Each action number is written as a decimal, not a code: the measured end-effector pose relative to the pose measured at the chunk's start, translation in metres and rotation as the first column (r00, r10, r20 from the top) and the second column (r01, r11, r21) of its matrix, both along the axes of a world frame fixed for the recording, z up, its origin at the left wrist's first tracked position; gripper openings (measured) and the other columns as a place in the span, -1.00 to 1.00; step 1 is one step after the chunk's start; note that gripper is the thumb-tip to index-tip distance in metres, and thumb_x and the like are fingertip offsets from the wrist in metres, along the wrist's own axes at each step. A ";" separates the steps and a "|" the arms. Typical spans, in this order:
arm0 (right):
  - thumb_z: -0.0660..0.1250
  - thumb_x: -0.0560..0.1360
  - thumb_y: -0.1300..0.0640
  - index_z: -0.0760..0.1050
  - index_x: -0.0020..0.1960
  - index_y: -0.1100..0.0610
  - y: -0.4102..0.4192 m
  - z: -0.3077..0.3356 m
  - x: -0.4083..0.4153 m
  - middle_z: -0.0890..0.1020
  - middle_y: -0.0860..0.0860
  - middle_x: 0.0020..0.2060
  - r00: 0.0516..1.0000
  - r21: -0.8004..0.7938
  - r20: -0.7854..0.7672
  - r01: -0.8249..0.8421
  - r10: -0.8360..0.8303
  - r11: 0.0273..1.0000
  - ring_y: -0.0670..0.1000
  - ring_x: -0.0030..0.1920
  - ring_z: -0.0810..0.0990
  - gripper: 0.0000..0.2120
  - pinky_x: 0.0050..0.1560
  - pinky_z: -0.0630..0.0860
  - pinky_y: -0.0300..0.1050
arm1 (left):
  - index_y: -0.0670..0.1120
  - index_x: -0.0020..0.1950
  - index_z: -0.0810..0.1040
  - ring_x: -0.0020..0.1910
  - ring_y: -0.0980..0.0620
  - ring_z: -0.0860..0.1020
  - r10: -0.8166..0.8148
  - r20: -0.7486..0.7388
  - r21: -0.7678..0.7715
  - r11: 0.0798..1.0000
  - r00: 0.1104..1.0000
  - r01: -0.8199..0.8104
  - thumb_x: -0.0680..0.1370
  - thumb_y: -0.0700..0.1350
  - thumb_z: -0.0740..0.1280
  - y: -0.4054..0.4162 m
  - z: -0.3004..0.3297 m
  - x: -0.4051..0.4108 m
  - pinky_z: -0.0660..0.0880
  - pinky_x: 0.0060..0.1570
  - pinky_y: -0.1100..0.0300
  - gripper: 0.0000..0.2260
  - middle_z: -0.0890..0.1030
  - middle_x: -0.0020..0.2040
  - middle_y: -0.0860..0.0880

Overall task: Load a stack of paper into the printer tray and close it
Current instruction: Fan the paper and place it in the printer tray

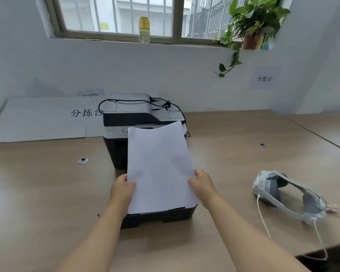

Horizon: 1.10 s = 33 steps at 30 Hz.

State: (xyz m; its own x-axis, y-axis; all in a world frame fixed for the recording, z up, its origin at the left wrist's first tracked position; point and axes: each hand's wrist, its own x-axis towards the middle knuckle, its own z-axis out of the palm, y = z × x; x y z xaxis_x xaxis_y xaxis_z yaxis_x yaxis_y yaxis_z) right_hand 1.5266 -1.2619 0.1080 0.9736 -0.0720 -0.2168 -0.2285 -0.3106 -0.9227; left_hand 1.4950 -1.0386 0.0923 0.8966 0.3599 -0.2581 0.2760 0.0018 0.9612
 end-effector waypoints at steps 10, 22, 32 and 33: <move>0.18 0.49 0.32 0.46 -0.11 0.08 -0.002 -0.027 0.002 0.59 0.04 -0.12 0.999 0.072 0.025 -0.028 0.027 0.997 0.05 -0.15 0.56 -0.82 -0.26 0.49 -0.18 | -0.06 0.07 0.45 -0.03 -0.18 0.62 -0.008 -0.028 -0.090 0.996 1.000 0.005 0.60 -0.24 0.22 0.003 -0.032 0.003 0.59 -0.08 -0.05 -0.89 0.61 0.11 -0.19; 0.18 0.54 0.39 0.50 -0.08 0.04 0.000 -0.082 -0.026 0.63 0.04 -0.09 0.999 0.253 0.006 -0.041 0.041 0.967 0.05 -0.07 0.61 -0.73 0.08 0.56 0.02 | -0.15 0.19 0.46 -0.09 -0.10 0.65 -0.109 0.034 -0.255 0.960 0.994 0.114 0.61 -0.23 0.24 0.009 -0.072 -0.013 0.61 -0.12 0.02 -0.83 0.63 0.07 -0.17; 0.25 0.54 0.37 0.50 -0.06 0.10 0.012 -0.118 -0.037 0.67 -0.05 -0.19 0.997 0.377 0.067 0.008 -0.037 0.926 -0.01 -0.12 0.63 -0.82 -0.04 0.58 -0.02 | -0.01 0.12 0.54 -0.04 0.01 0.70 -0.120 0.139 -0.110 0.985 0.983 0.136 0.61 -0.19 0.22 0.013 -0.108 -0.030 0.62 -0.10 0.09 -0.83 0.73 -0.03 0.00; 0.26 0.54 0.34 0.50 -0.06 0.11 0.014 -0.121 -0.037 0.67 -0.03 -0.18 0.996 0.388 0.073 0.012 -0.044 0.922 0.01 -0.12 0.64 -0.85 -0.05 0.59 0.00 | -0.02 0.14 0.55 0.00 -0.04 0.68 -0.116 0.148 -0.098 0.987 0.982 0.131 0.61 -0.19 0.22 0.013 -0.113 -0.029 0.60 -0.02 0.00 -0.82 0.72 0.00 -0.02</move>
State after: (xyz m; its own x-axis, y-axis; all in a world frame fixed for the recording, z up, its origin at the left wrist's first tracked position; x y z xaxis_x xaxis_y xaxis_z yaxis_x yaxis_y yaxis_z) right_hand 1.4892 -1.2482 -0.0127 0.9874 -0.0259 -0.1559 -0.1534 0.0796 -0.9850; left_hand 1.4658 -1.0260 -0.0206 0.9624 0.2215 -0.1569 0.1422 0.0810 0.9865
